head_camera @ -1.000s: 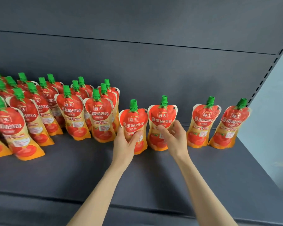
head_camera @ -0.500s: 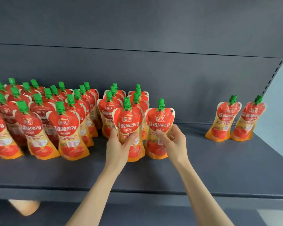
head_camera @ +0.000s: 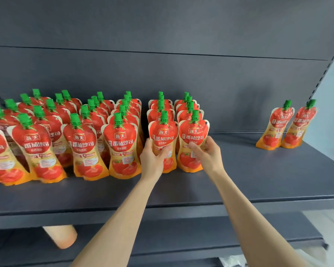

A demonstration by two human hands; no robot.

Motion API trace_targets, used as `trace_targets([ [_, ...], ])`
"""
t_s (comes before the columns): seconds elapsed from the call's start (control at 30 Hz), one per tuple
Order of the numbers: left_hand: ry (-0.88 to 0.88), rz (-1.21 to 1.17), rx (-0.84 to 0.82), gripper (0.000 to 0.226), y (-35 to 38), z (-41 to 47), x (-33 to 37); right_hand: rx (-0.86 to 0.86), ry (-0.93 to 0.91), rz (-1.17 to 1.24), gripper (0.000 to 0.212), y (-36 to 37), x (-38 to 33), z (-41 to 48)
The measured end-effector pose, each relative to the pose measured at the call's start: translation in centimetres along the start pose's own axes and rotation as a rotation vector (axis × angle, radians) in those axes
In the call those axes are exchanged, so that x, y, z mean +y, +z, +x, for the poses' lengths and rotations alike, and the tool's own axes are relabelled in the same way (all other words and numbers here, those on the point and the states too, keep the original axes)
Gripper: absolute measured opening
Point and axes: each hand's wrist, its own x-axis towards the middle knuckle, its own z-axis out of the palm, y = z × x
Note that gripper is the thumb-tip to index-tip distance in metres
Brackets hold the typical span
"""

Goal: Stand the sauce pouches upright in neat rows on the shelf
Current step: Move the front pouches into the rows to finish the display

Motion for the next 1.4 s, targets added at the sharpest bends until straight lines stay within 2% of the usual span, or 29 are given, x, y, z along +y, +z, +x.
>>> trace_targets([
  [0.13, -0.039, 0.054, -0.027, 0.056, 0.2, -0.7, -1.3, -0.042, 0.013, -0.077, 0.031, -0.3, 0.8, -0.4],
  [0.23, -0.015, 0.195, 0.099, 0.065, 0.8, -2.1, -2.3, -0.1, 0.066, -0.15, 0.045, -0.5, 2.6, -1.3],
  [0.33, 0.032, 0.319, 0.177, 0.065, 1.3, -3.1, -2.6, -0.077, 0.06, -0.24, 0.05, -0.5, 3.2, -1.9],
  [0.47, -0.011, 0.357, 0.196, 0.061, 1.6, -2.7, -2.8, -0.055, 0.051, -0.263, 0.059, -0.3, 2.9, -1.6],
  [0.63, -0.01, 0.333, 0.198, 0.059, 1.8, -1.5, -3.1, -0.05, 0.059, -0.296, 0.054, -0.2, 3.4, -0.6],
  [1.1, -0.013, 0.433, 0.21, 0.062, 2.2, -0.6, -3.6, -0.085, 0.053, -0.359, 0.058, -0.1, 4.0, 0.3],
  [1.4, -0.018, 0.531, 0.197, 0.059, 2.4, -0.5, -3.4, -0.131, 0.066, -0.32, 0.05, -0.5, 3.5, 0.4],
])
